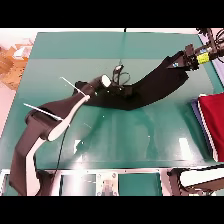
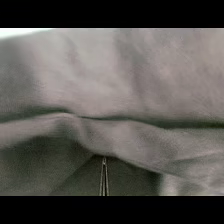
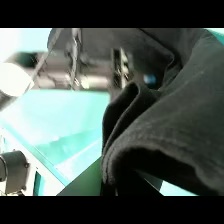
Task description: Fold the shirts.
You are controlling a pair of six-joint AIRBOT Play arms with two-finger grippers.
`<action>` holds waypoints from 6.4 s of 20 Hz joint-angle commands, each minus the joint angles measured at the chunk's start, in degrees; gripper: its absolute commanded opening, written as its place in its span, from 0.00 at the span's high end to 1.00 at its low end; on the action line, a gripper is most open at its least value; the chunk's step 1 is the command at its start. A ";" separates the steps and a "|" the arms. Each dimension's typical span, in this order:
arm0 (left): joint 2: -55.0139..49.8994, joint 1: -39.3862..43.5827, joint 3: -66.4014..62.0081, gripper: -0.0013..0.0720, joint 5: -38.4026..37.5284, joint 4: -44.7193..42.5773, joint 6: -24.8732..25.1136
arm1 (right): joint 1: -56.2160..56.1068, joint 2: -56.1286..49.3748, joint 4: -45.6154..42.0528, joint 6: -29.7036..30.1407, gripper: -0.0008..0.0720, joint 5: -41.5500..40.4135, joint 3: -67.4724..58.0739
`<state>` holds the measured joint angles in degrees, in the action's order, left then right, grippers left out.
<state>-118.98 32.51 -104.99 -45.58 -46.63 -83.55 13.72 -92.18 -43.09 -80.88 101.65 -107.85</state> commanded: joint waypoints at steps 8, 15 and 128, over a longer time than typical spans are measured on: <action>14.91 -21.57 -14.16 0.95 -48.09 -43.10 -1.44 | -20.26 -0.26 0.42 -10.56 0.96 -19.58 0.52; 19.45 -33.24 -13.55 0.95 -46.95 -44.63 0.04 | -48.85 -17.51 1.25 -12.13 0.86 -62.49 1.16; 58.62 -35.06 45.53 0.95 -33.81 -20.31 4.42 | -5.92 37.68 -25.11 -18.34 0.96 -31.15 56.11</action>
<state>-64.49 -2.57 -66.89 -82.24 -67.20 -81.14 12.78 -56.31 -69.95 -100.05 74.72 -55.53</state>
